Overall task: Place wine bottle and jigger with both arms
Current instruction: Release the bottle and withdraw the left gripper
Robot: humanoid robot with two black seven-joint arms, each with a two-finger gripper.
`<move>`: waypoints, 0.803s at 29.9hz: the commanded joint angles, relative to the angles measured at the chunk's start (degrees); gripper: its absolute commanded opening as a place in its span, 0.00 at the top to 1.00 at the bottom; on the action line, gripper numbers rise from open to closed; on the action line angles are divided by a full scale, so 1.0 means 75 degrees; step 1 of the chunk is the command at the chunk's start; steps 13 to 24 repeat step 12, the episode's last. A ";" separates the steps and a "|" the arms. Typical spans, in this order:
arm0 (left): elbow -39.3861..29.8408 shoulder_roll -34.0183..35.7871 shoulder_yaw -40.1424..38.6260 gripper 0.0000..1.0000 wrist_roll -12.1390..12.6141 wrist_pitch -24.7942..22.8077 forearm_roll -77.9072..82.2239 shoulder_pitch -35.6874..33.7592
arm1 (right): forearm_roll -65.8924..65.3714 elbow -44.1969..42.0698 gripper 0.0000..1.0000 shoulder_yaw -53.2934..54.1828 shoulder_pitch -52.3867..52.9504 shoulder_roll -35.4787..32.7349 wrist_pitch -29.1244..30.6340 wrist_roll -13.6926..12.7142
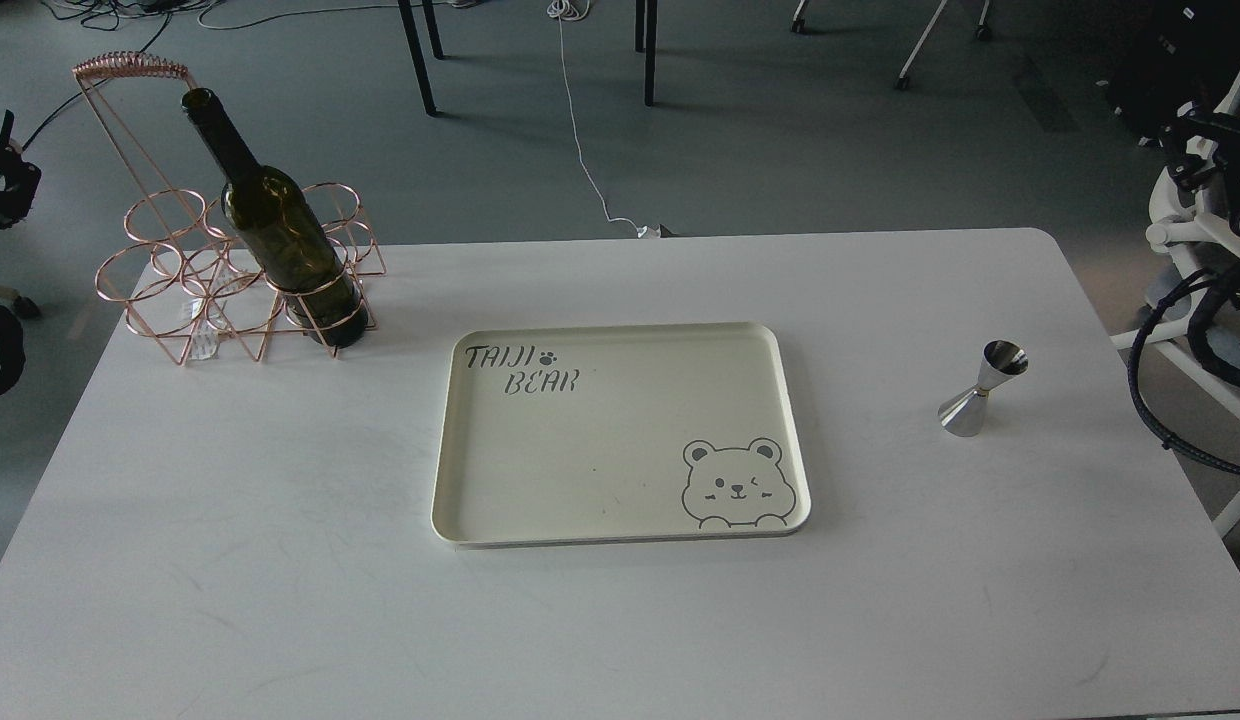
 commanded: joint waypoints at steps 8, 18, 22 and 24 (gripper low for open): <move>0.0002 -0.0198 -0.0485 0.03 0.0011 -0.0492 0.0007 0.0338 | 0.0018 -0.0018 0.01 0.0285 -0.0231 0.0287 0.0027 -0.0331; 0.0002 -0.0221 -0.0568 0.03 -0.0001 -0.0492 0.0007 0.0338 | -0.0040 0.0017 0.01 0.0214 -0.0231 0.0287 0.0027 -0.0331; 0.0002 -0.0221 -0.0568 0.03 -0.0001 -0.0492 0.0007 0.0338 | -0.0040 0.0017 0.01 0.0214 -0.0231 0.0287 0.0027 -0.0331; 0.0002 -0.0221 -0.0568 0.03 -0.0001 -0.0492 0.0007 0.0338 | -0.0040 0.0017 0.01 0.0214 -0.0231 0.0287 0.0027 -0.0331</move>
